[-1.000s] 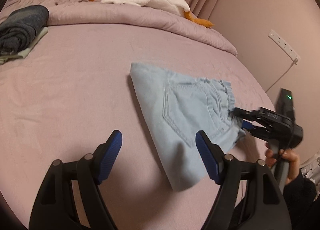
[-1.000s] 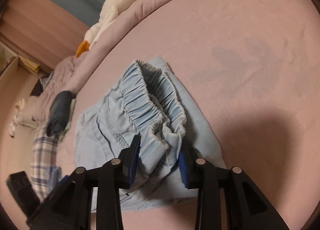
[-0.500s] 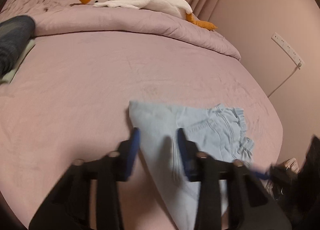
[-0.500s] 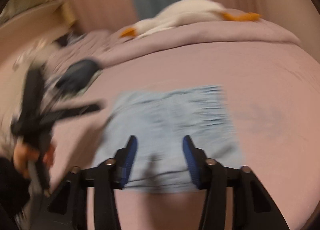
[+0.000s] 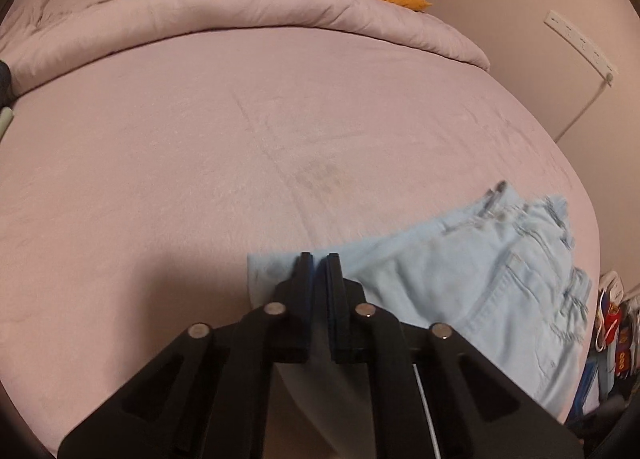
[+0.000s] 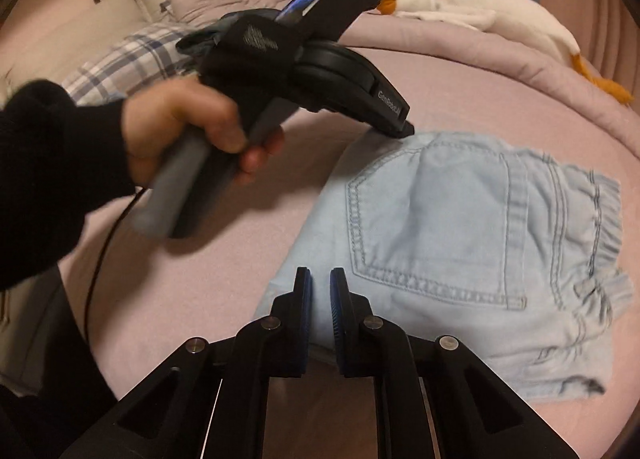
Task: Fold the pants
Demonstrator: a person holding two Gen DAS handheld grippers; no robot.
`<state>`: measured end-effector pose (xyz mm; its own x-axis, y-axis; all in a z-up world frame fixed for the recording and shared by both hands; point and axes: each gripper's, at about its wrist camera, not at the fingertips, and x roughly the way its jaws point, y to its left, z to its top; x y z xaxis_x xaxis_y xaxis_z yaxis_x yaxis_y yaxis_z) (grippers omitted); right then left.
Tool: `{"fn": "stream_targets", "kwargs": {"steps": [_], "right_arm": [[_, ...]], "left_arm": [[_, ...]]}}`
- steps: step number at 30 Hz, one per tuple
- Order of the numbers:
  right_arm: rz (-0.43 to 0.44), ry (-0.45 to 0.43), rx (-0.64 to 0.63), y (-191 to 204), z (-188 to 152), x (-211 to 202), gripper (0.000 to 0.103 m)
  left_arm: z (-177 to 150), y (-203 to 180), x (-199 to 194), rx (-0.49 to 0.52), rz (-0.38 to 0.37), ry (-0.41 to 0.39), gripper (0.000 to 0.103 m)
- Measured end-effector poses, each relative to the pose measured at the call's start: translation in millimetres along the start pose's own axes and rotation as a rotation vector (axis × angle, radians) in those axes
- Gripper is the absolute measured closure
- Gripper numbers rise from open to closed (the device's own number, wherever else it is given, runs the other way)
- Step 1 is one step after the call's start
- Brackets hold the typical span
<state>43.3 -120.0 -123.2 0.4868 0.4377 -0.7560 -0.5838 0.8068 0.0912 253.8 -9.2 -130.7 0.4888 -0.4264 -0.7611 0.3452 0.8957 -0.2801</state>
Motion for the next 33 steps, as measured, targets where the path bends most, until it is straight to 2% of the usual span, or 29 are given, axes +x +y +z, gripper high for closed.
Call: {"fn": "stream_targets", "kwargs": {"steps": [5,7,8,9,11,15,17,19,22,23,24,26,28,31,33], "right_arm": [[0.011,-0.004,0.012,-1.5,-2.1,-1.9,0.091],[0.048,-0.011,0.047,-6.7,-10.9,-12.5,0.091],[0.072,-0.013,0.072,-14.2,-11.9,-18.2,0.091],[0.092,-0.021,0.091,-20.2,-12.9,-23.8,0.091],[0.092,-0.06,0.129,-33.5,-16.4,-41.4,0.091],[0.03,-0.153,0.242,-75.8,-18.4,-75.5,0.091],[-0.057,-0.161,0.312,-103.4,-13.7,-81.3,0.091],[-0.118,-0.17,0.346,-122.3,-5.4,-83.7,0.091],[-0.151,-0.194,0.355,-135.3,13.6,-80.7,0.091],[-0.169,-0.197,0.352,-135.4,22.8,-74.8,0.091],[-0.18,-0.191,0.352,-140.3,27.4,-70.0,0.091],[-0.223,-0.124,0.367,-150.3,31.6,-49.9,0.091],[-0.267,-0.005,0.402,-164.6,27.0,-27.9,0.091],[-0.202,-0.004,0.463,-175.5,18.6,-24.8,0.091],[-0.212,0.009,0.445,-171.7,20.4,-28.8,0.091]], "left_arm": [[9.2,-2.7,2.4,0.001,0.056,-0.008,0.097],[11.5,-1.0,-8.6,-0.03,0.063,-0.025,0.098],[11.1,-0.4,-14.9,-0.033,0.068,-0.037,0.091],[8.7,-2.5,-26.1,-0.024,0.079,-0.055,0.075],[1.8,-5.2,-42.6,-0.009,0.084,-0.085,0.06],[-24.9,-18.2,-74.7,-0.002,0.028,-0.121,0.06],[-42.2,-28.4,-86.1,0.009,-0.005,-0.126,0.06],[-55.8,-43.5,-87.1,0.028,-0.039,-0.11,0.061],[-76.4,-63.4,-80.6,0.065,-0.081,-0.057,0.061],[-81.0,-69.4,-78.2,0.078,-0.075,-0.041,0.063],[-87.3,-75.2,-74.9,0.095,-0.068,-0.027,0.066],[-97.9,-82.0,-65.3,0.117,-0.081,0.019,0.069],[-102.5,-84.9,-60.7,0.138,-0.072,0.017,0.069],[-96.0,-79.5,-59.8,0.079,-0.099,0.038,0.069],[-95.6,-78.8,-60.9,0.067,-0.092,0.04,0.069]]}}
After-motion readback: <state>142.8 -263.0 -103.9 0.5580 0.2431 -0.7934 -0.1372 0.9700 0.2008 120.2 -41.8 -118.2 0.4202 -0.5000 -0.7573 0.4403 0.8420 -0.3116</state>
